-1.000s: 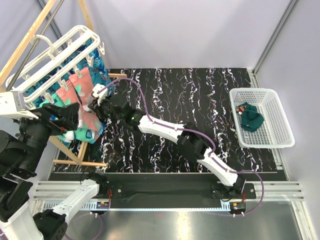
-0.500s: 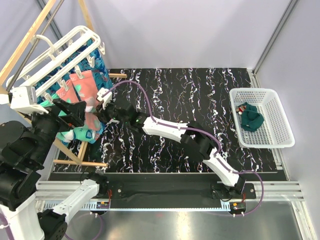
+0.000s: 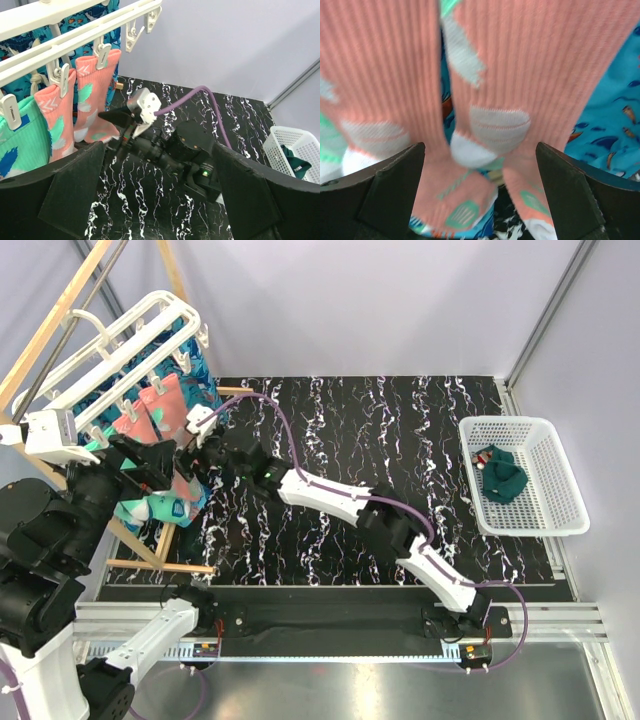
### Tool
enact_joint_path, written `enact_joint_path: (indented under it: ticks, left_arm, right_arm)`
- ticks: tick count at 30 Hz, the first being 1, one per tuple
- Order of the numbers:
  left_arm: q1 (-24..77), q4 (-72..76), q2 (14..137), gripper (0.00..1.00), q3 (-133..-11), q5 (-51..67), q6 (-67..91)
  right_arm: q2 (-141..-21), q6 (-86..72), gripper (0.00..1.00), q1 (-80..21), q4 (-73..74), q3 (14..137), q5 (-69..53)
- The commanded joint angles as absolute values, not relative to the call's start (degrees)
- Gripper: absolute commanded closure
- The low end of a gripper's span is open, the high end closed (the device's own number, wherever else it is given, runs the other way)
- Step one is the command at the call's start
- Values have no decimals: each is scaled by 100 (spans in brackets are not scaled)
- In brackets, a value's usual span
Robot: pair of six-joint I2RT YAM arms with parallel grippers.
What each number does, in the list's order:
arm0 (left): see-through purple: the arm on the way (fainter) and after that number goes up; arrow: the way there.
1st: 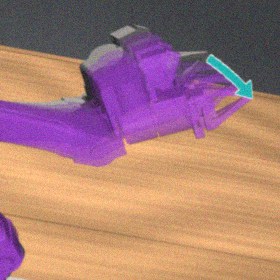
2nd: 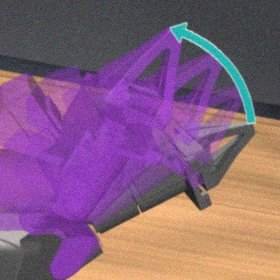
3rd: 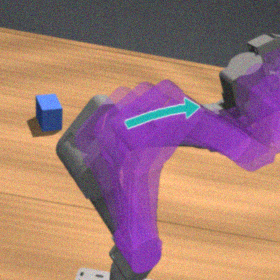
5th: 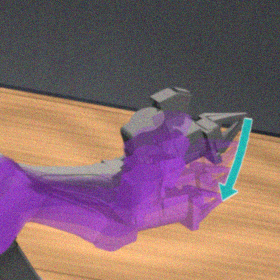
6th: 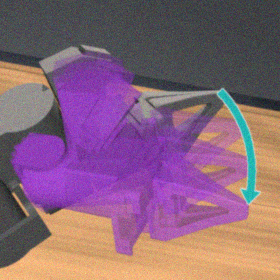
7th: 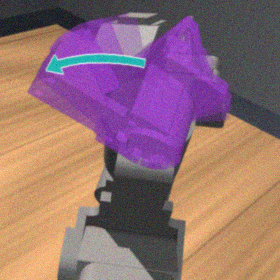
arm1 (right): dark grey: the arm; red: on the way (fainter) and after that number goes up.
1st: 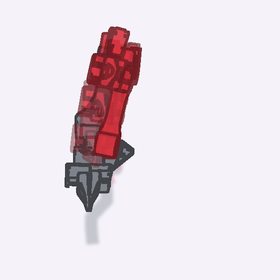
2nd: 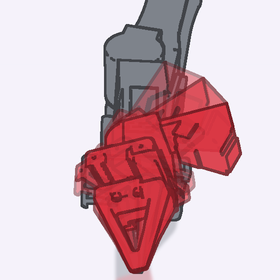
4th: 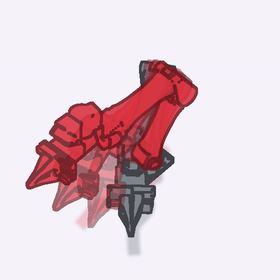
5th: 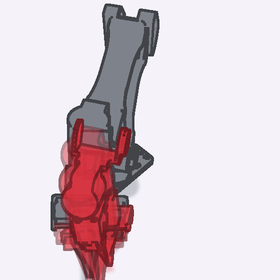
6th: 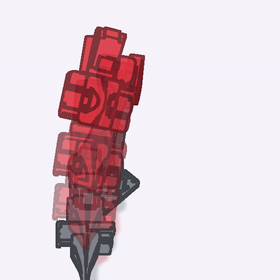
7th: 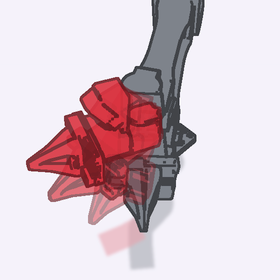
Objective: Remove the socks clipped to the hanger
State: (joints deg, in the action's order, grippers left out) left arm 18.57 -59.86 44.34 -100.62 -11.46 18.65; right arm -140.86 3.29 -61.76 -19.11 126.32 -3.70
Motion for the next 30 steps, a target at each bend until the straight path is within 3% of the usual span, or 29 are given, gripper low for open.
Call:
enact_joint_path:
  ticks: [1, 10, 12, 17, 23, 26, 27, 30]
  left_arm:
    - [1837, -5695, 4360, 5, -10125, -941, 1863]
    - [1837, -5581, 4316, 4, -10108, -765, 1907]
    - [1837, -5581, 4298, 4, -10081, -756, 1916]
    - [1837, -5677, 4307, 5, -10090, -914, 1881]
    - [1846, -5958, 4517, 6, -10300, -1686, 1916]
    - [1837, -6082, 4693, 8, -10327, -1959, 1969]
    - [1846, -6117, 4780, 8, -10318, -2012, 1977]
    - [1846, -6109, 4991, 8, -10327, -2083, 2013]
  right_arm:
    - [-14598, 668, 0, -6152, -2057, 13453, 184]
    - [-15073, 1037, 1, -6144, -2267, 13860, 826]
    - [-15100, 1090, 6, -6144, -2303, 13817, 870]
    - [-14933, 950, 50, -6135, -2540, 13492, 800]
    - [-14179, 818, 70, -6135, -3084, 12456, 730]
    - [-13703, 774, 86, -6144, -3419, 11866, 589]
    - [-13589, 782, 97, -6135, -3428, 11665, 528]
    - [-13150, 712, 100, -6143, -3637, 11069, 378]
